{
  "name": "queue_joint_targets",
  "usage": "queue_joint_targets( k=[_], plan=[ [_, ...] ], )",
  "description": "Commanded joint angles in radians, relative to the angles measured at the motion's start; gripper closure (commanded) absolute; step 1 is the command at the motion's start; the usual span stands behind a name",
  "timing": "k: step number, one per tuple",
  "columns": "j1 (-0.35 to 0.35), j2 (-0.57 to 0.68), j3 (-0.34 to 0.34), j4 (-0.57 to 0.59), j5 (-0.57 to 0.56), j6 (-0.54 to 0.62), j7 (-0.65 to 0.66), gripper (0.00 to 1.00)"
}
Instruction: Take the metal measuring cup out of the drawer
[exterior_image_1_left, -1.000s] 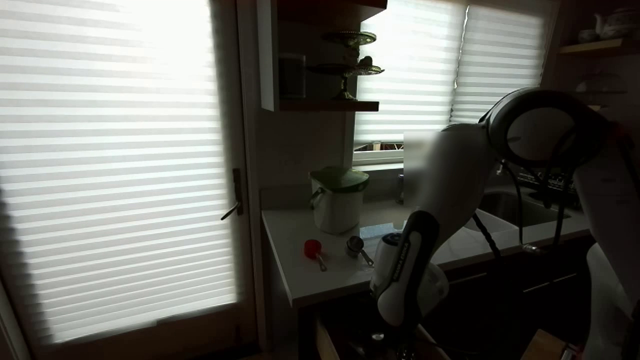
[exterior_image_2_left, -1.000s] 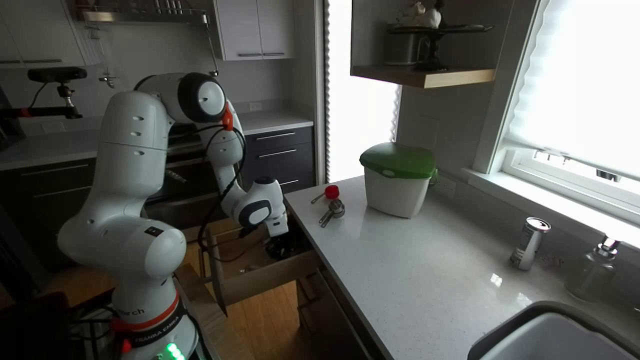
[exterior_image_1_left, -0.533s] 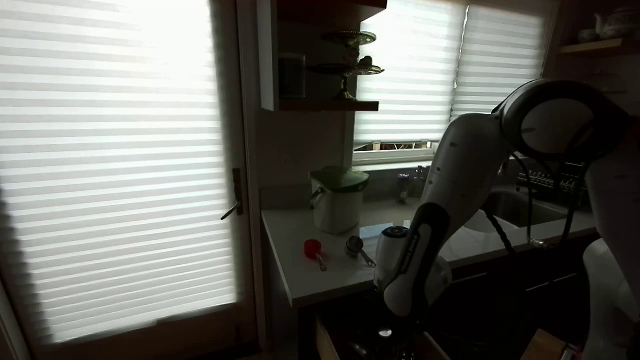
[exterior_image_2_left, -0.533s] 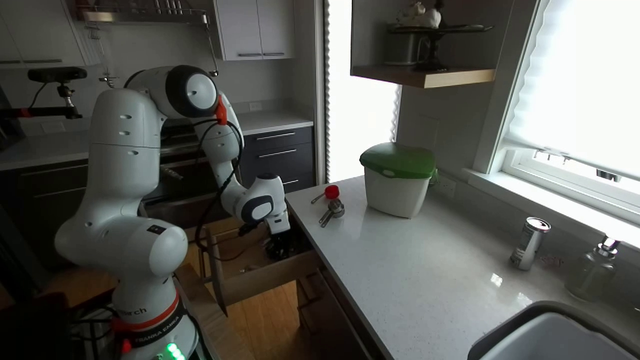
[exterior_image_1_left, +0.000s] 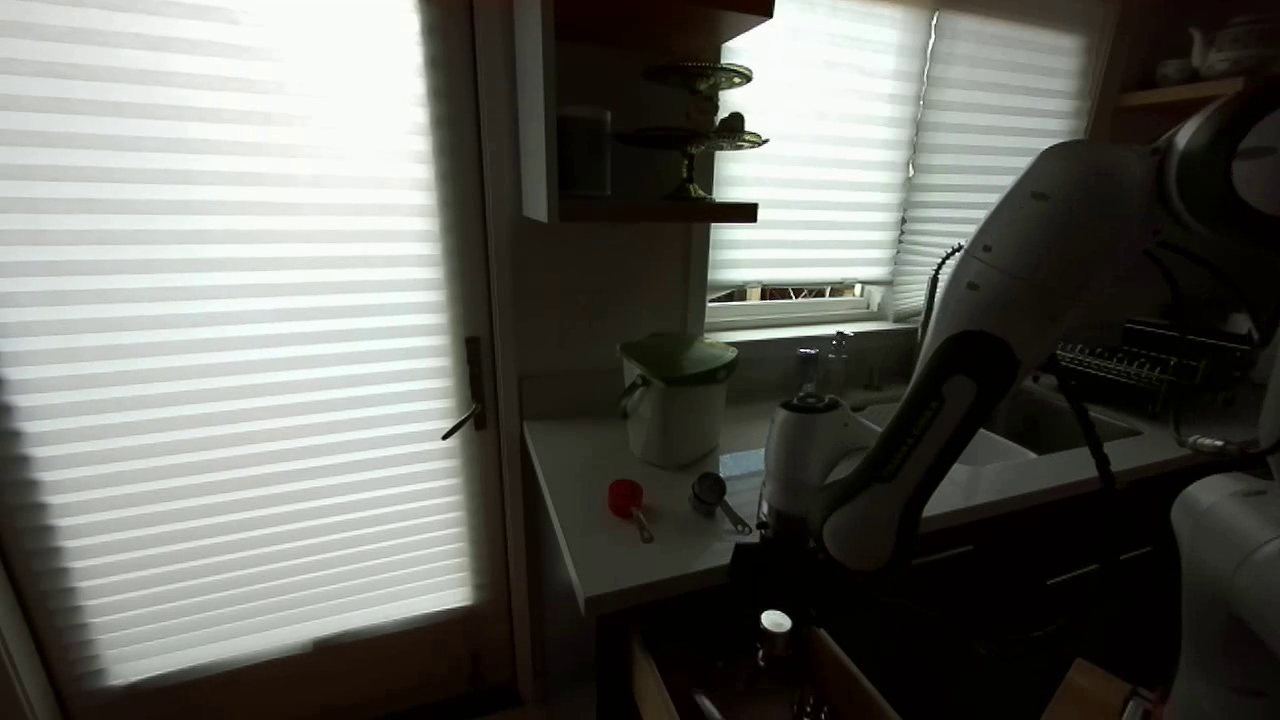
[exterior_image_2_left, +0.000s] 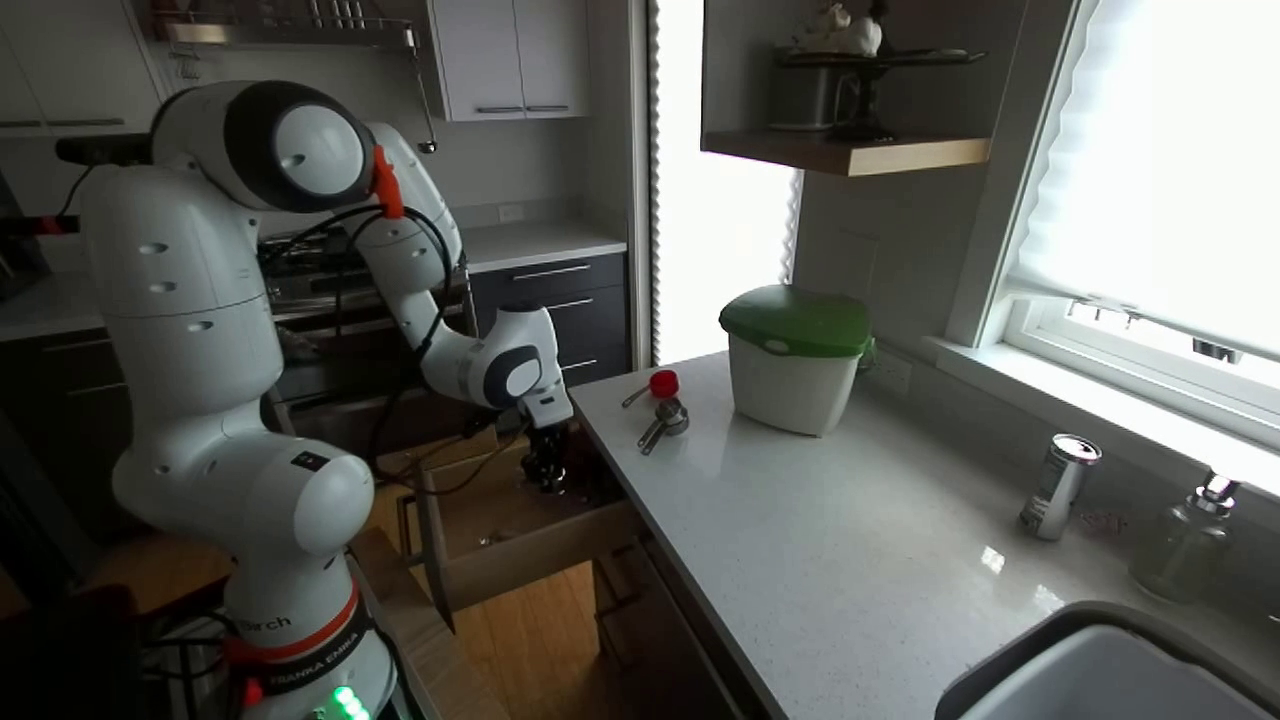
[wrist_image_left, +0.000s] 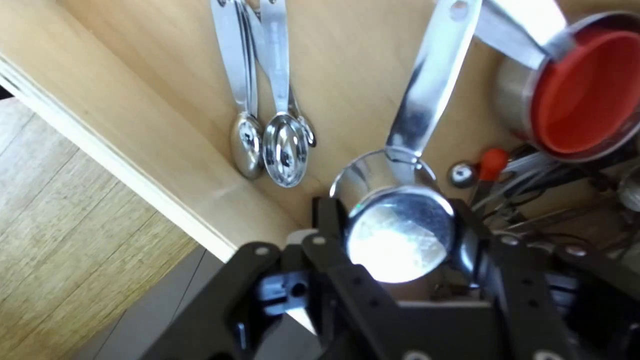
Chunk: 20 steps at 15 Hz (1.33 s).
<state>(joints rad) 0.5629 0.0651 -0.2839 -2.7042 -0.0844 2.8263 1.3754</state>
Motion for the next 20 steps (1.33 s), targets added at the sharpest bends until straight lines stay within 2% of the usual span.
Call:
queue_joint_targets(
  k=[1,3,6,7,8,9,15,16,20],
  plan=[
    [-0.177,-0.171,0.165,-0.003,-0.118,-0.112,0.058,0.70],
    [-0.260,-0.216,0.253,0.038,-0.086,-0.177,0.026,0.70],
    [-0.352,-0.225,0.332,0.134,-0.050,-0.270,0.003,0.70],
    [-0.388,-0.219,0.352,0.165,-0.077,-0.287,0.037,0.70],
    [-0.389,-0.229,0.370,0.116,-0.053,-0.240,0.012,0.70],
    [-0.406,-0.231,0.381,0.135,-0.055,-0.247,0.011,0.45],
    [-0.418,-0.226,0.401,0.128,-0.058,-0.247,0.012,0.45],
    [-0.418,-0.226,0.401,0.128,-0.058,-0.247,0.012,0.70],
    [-0.510,-0.152,0.384,0.240,-0.107,-0.283,0.059,0.70]
  ],
)
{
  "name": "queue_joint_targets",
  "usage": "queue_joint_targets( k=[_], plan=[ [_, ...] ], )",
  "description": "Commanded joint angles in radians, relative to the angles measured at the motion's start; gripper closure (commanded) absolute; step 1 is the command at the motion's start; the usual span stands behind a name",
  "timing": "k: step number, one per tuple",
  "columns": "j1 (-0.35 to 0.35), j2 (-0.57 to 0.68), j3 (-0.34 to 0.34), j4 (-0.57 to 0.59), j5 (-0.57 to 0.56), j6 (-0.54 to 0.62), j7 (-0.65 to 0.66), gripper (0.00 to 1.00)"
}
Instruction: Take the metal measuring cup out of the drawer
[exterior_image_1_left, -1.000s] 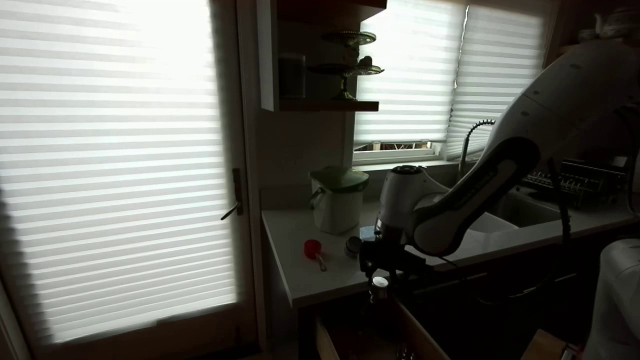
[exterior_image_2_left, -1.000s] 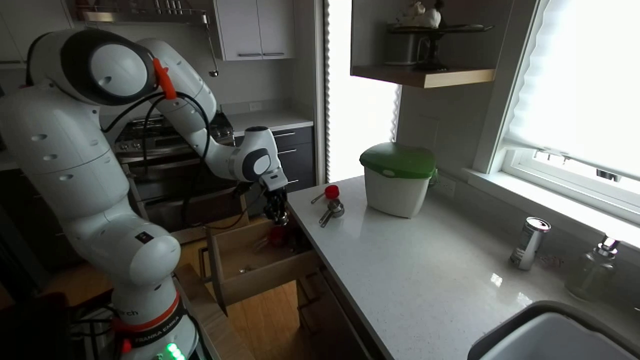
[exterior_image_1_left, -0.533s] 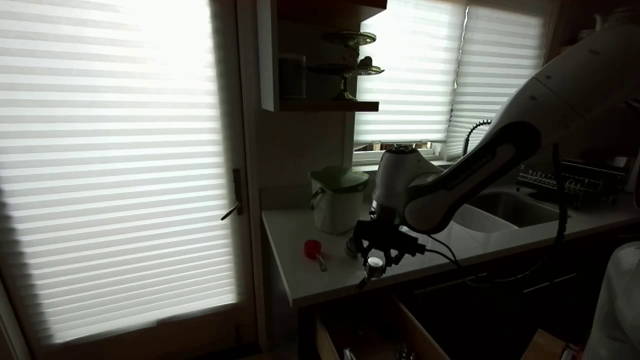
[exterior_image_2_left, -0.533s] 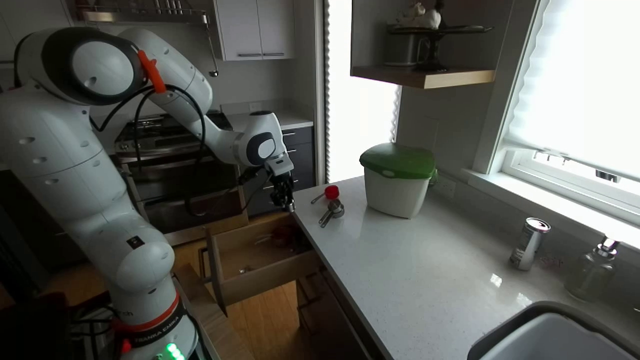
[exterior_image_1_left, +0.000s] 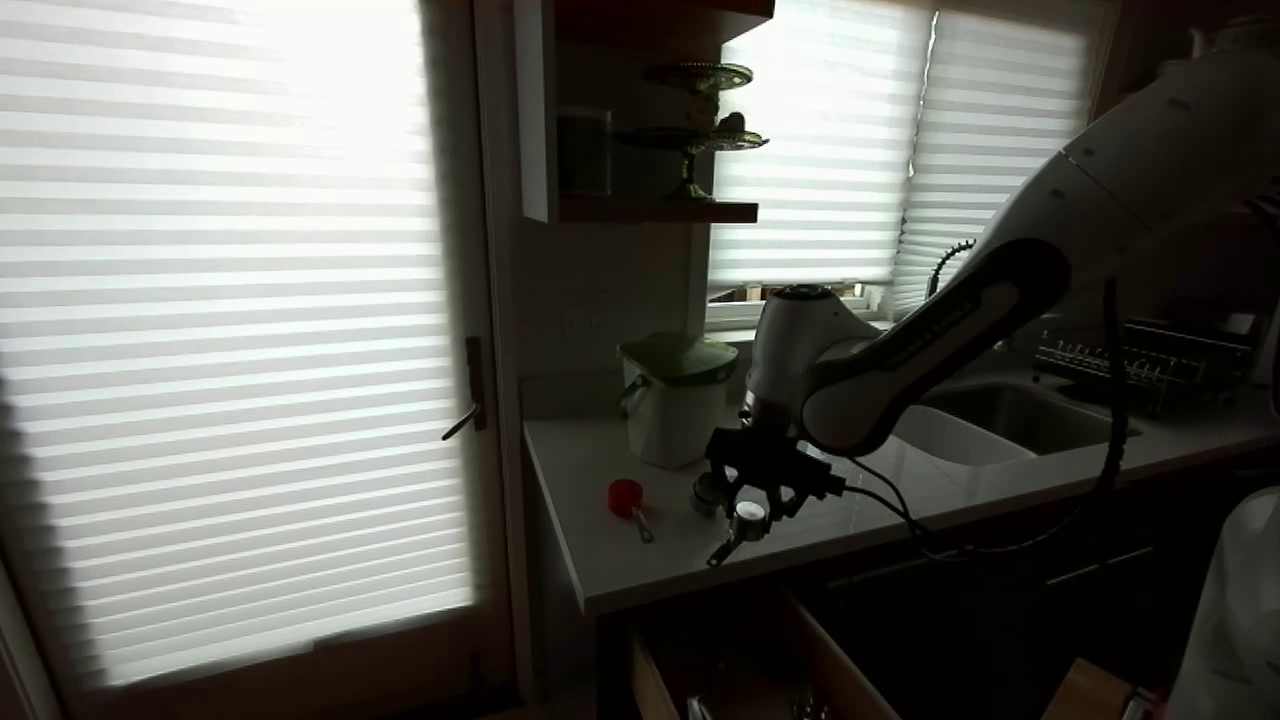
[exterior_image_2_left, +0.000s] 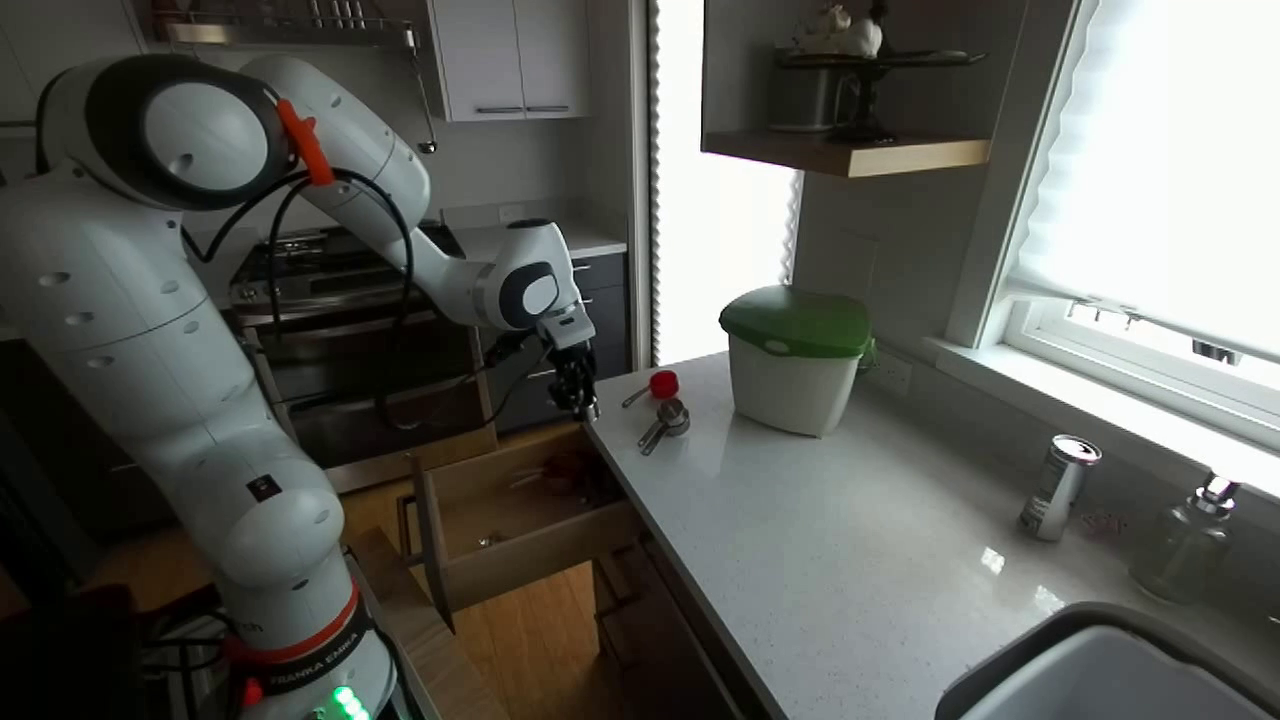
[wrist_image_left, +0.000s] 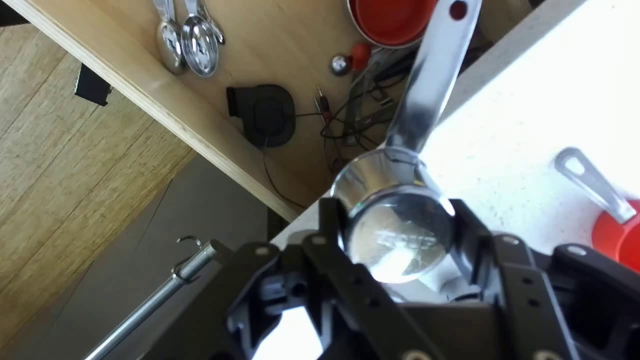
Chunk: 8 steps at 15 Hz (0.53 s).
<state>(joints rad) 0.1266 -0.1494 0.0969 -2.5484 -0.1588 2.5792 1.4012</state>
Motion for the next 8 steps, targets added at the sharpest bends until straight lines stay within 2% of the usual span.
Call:
queue_joint_targets(
  k=[1,8],
  plan=[
    [-0.098,0.089,-0.006,0.113,-0.043,-0.047,0.048,0.70],
    [-0.159,0.244,-0.106,0.232,0.054,-0.085,0.014,0.70]
  ],
)
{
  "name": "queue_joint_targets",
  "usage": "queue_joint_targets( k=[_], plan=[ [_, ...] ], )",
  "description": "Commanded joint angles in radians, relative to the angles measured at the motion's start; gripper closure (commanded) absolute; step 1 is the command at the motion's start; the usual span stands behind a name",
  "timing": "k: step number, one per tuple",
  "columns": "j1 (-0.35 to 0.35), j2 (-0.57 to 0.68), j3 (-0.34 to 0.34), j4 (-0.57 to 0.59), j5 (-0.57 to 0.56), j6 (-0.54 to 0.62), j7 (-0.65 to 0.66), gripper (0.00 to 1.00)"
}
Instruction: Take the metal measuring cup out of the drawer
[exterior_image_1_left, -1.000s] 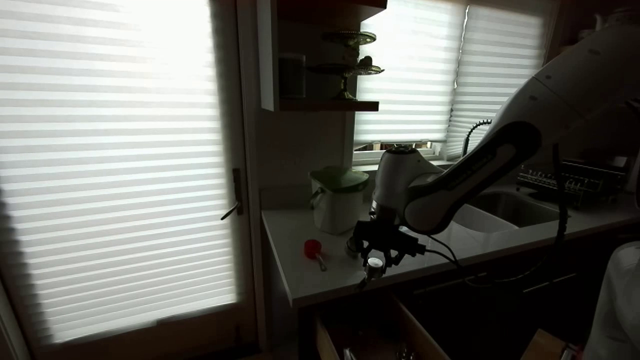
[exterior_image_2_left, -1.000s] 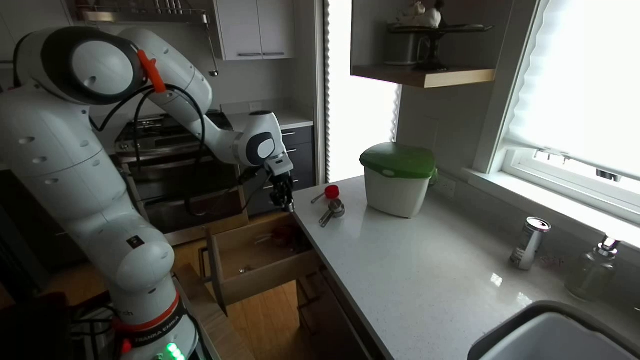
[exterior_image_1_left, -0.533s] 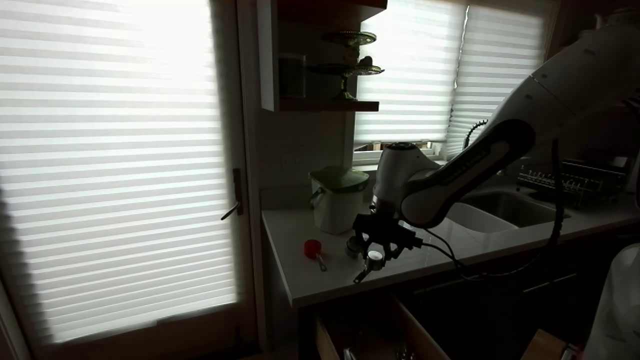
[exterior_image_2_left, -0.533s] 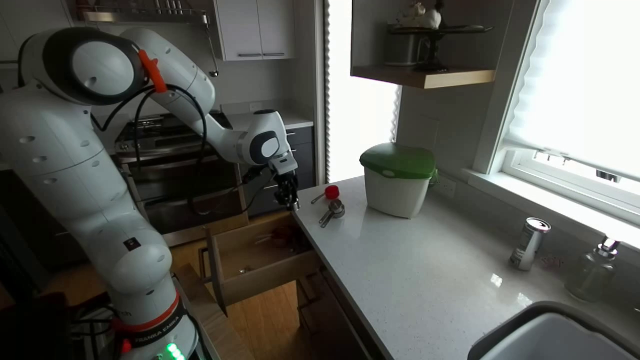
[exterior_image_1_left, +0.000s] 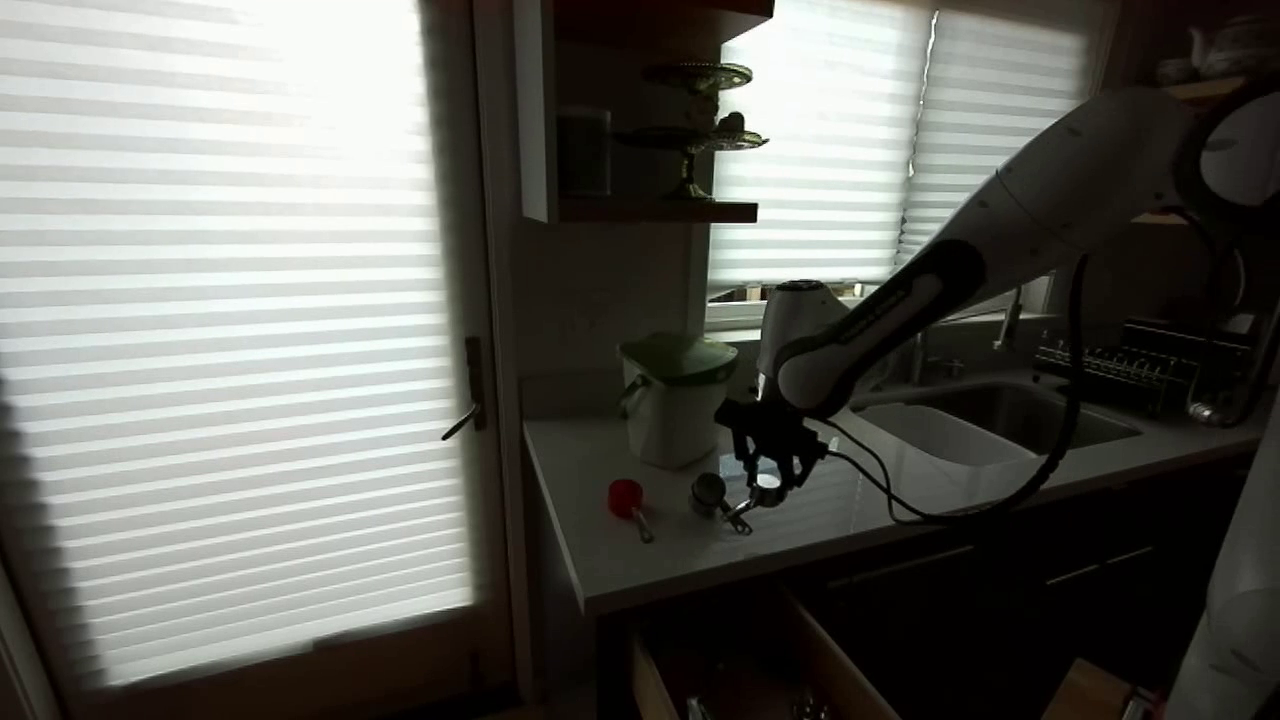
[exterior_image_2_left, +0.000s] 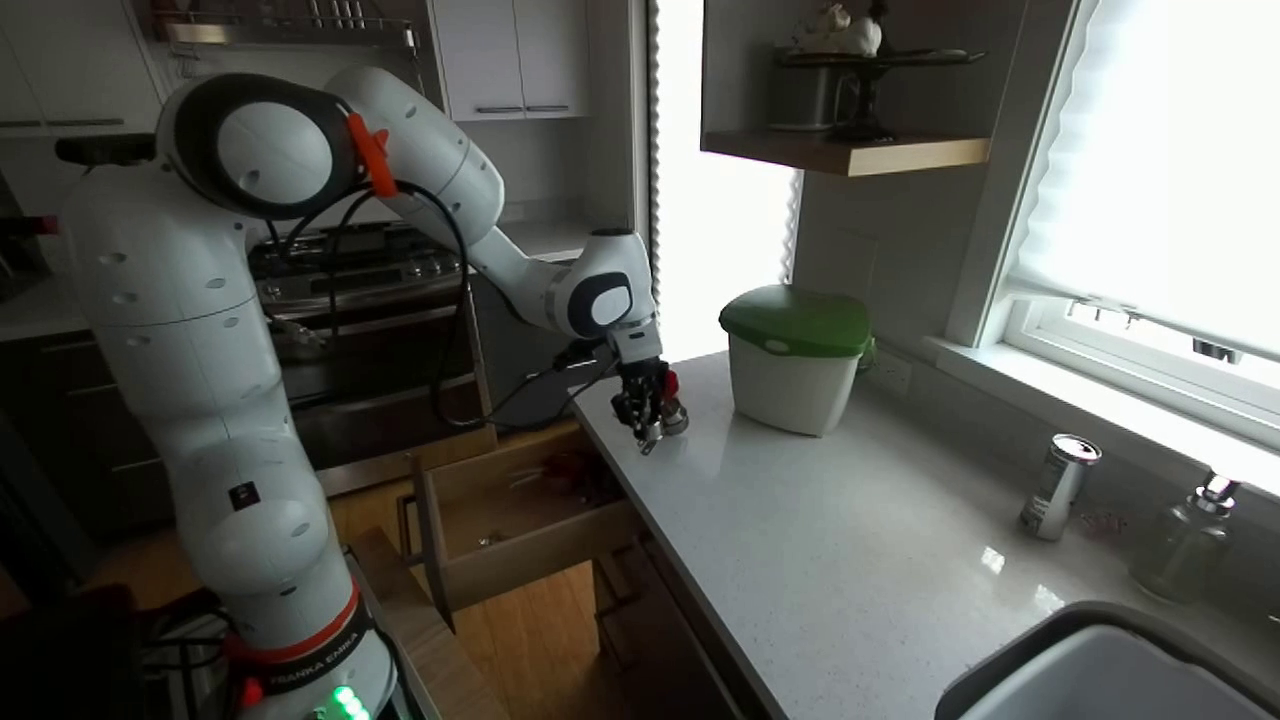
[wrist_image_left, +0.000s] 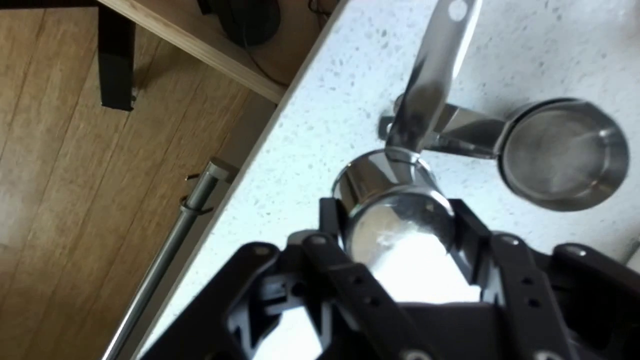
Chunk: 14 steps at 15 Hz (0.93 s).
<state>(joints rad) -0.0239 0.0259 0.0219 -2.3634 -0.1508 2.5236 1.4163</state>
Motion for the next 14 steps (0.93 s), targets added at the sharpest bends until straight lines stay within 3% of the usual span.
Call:
queue_joint_targets(
  k=[1,8,14],
  plan=[
    [-0.013,0.085,-0.048,0.048,0.059,-0.024,-0.002,0.70],
    [-0.070,0.127,-0.127,0.048,0.289,-0.028,-0.096,0.70],
    [-0.062,0.135,-0.177,0.040,0.276,0.048,0.038,0.70]
  ],
)
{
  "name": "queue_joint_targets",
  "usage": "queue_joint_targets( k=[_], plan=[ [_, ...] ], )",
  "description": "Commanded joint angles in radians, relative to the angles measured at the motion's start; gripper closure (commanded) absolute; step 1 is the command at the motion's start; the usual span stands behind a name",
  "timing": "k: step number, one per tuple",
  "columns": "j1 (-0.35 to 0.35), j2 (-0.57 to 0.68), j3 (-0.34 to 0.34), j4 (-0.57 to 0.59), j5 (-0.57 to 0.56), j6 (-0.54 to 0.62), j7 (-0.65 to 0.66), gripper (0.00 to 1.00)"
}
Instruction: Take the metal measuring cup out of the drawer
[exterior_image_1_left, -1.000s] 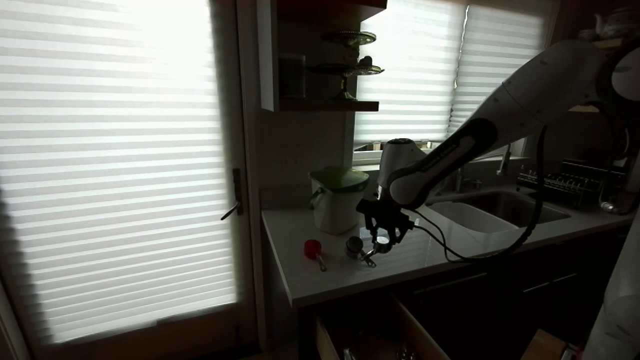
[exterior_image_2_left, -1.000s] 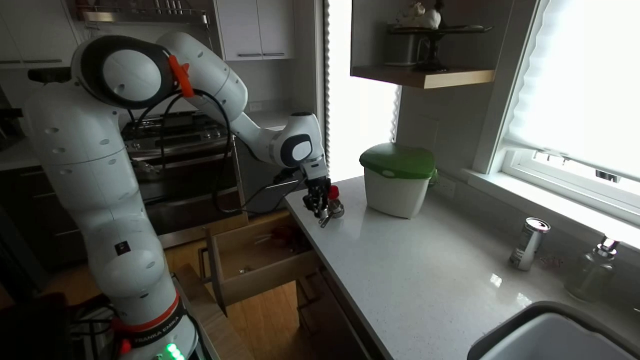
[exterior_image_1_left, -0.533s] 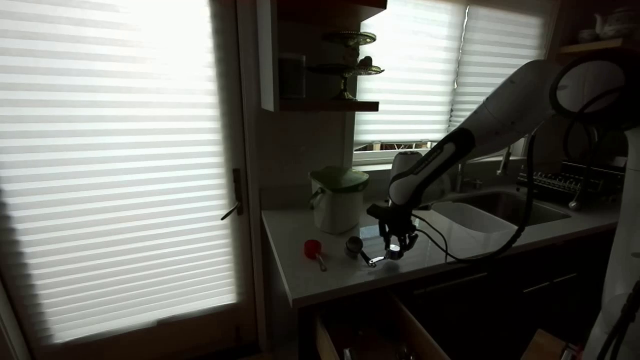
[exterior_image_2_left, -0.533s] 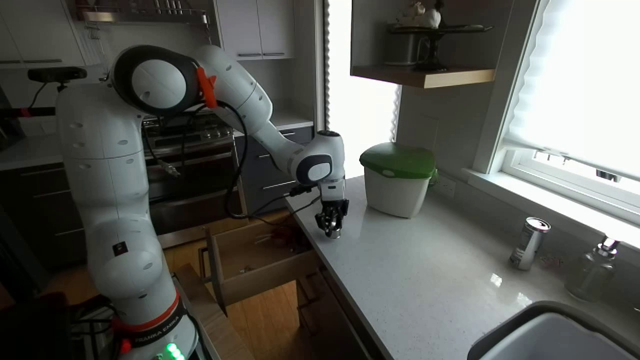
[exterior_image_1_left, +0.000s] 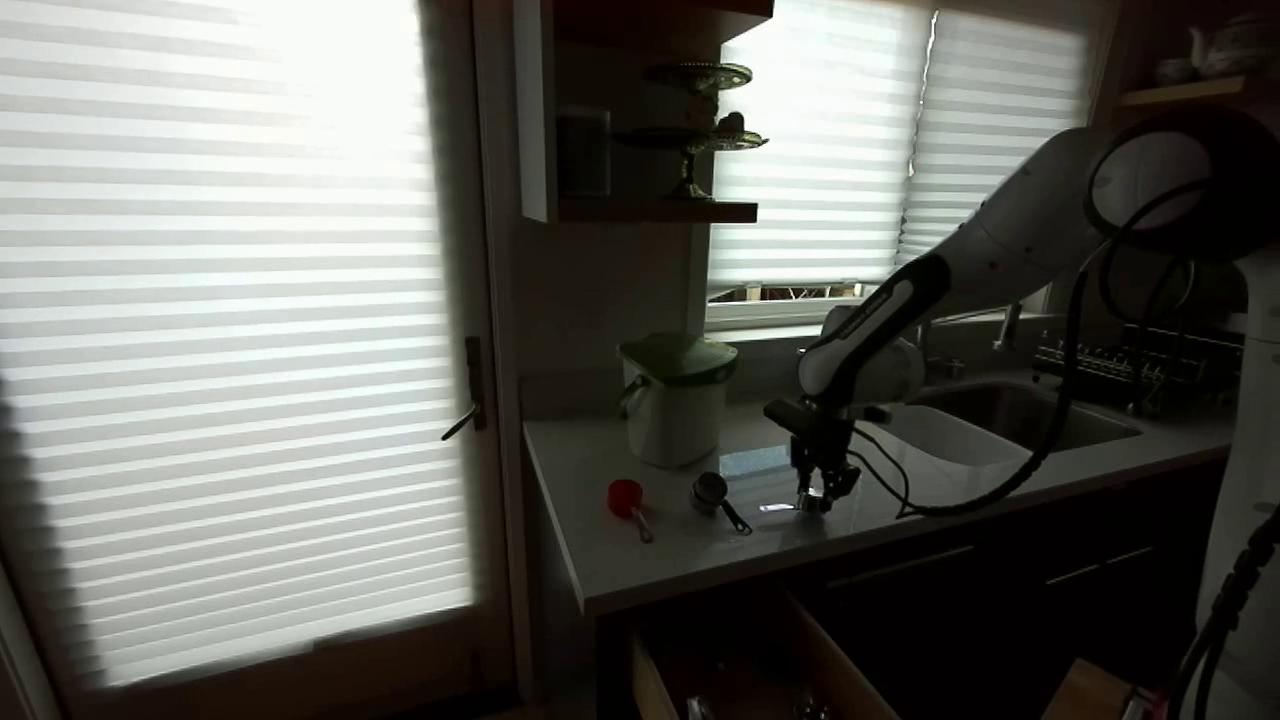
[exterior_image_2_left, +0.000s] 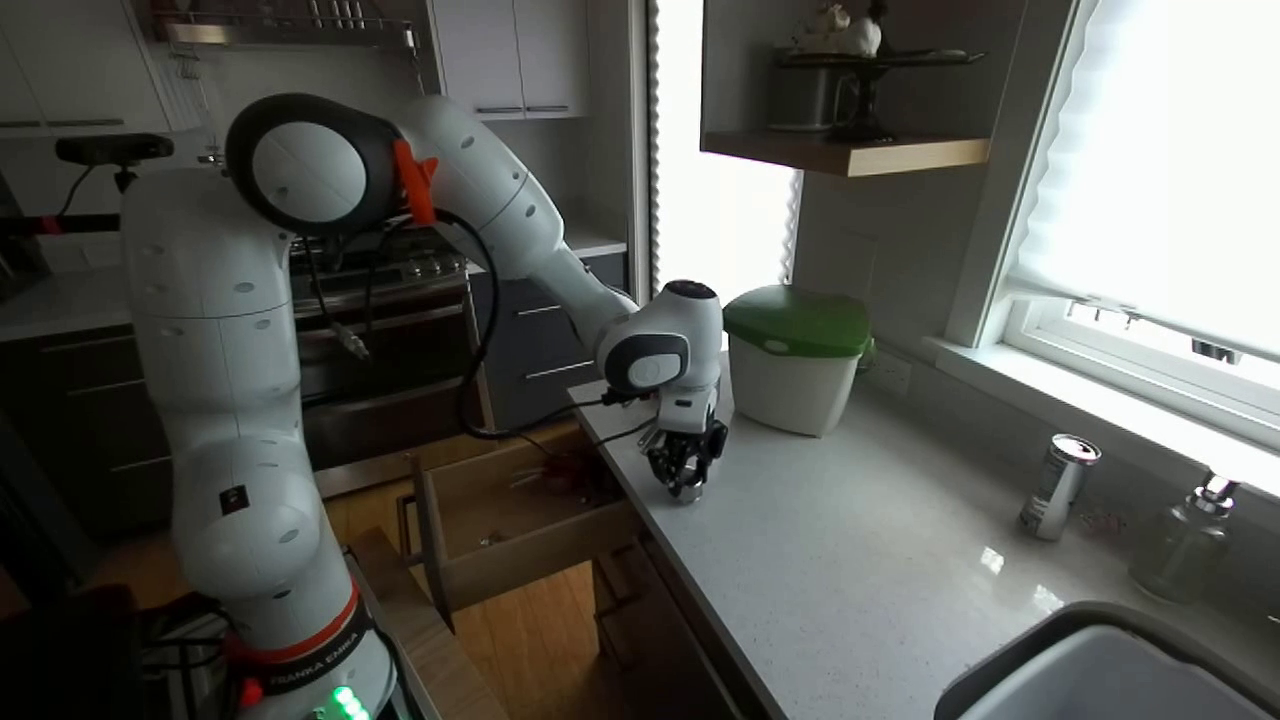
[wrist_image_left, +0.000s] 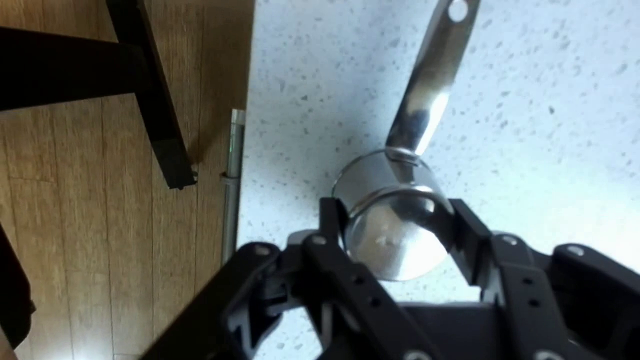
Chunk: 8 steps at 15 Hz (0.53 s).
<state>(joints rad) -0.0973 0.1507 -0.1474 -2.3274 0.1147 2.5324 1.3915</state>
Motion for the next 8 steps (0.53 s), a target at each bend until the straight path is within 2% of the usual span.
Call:
queue_joint_targets(
  k=[1,4,8],
  plan=[
    [0.018,0.011,-0.011,-0.001,-0.004,0.062,0.095,0.70],
    [0.035,0.015,-0.016,-0.008,-0.044,0.120,0.168,0.70],
    [0.071,0.038,-0.045,-0.009,-0.191,0.167,0.315,0.70]
  ],
)
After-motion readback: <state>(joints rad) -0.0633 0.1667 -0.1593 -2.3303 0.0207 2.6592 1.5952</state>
